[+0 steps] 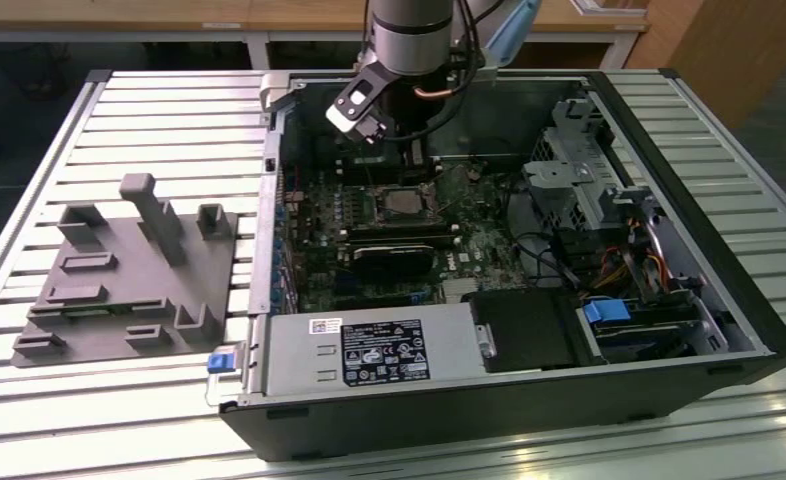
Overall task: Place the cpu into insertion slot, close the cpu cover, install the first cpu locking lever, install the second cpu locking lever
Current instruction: 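Close the cpu cover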
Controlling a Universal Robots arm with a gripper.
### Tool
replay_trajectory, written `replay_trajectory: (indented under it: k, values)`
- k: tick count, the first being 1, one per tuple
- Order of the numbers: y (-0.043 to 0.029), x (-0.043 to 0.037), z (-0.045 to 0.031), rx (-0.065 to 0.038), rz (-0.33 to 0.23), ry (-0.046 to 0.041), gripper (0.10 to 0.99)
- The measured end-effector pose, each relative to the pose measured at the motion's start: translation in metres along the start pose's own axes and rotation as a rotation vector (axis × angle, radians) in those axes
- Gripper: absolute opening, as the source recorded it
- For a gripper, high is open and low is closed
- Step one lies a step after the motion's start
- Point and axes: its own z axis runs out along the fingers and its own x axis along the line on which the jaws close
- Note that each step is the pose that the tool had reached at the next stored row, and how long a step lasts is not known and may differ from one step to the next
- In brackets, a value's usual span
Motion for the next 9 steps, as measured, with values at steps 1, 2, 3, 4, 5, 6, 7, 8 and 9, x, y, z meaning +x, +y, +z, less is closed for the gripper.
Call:
replay_trajectory:
  k: [1, 2, 3, 4, 5, 6, 7, 8, 9]
  values:
    - [0.0, 0.0, -0.0006, 0.0, 0.0, 0.0, 0.106]
    - [0.0001, 0.0, -0.0013, 0.0, 0.0, -0.0001, 0.106]
    - [0.0001, 0.0, -0.0021, 0.0, 0.0, -0.0001, 0.106]
    - [0.0002, 0.0, -0.0027, 0.0, 0.0, -0.0001, 0.106]
    - [0.0003, 0.0, -0.0039, 0.0, 0.0, 0.0, 0.106]
    - [0.0004, 0.0, -0.0056, 0.0, 0.0, 0.0001, 0.106]
    - [0.0006, 0.0, -0.008, 0.0, 0.0, 0.0001, 0.106]
    - [0.0007, 0.0, -0.0105, 0.0, 0.0, 0.0, 0.106]
    - [0.0009, 0.0, -0.0127, 0.0, 0.0, 0.0, 0.106]
